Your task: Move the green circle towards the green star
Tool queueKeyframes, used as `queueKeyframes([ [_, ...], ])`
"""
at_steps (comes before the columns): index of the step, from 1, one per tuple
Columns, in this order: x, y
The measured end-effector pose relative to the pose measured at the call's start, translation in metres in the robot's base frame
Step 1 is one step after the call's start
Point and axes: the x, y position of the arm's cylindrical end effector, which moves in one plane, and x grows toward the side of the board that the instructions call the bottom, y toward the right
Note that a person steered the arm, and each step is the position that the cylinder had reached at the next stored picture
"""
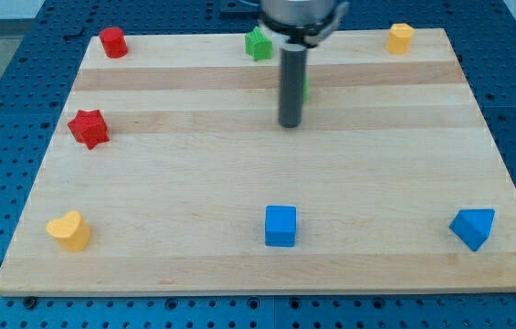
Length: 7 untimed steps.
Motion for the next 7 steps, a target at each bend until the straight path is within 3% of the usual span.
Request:
queueKeyframes([
  [3, -0.076, -0.025],
  [5, -0.013, -0.01],
  [6, -0.011, 0.021],
  [7, -0.048, 0.033],
])
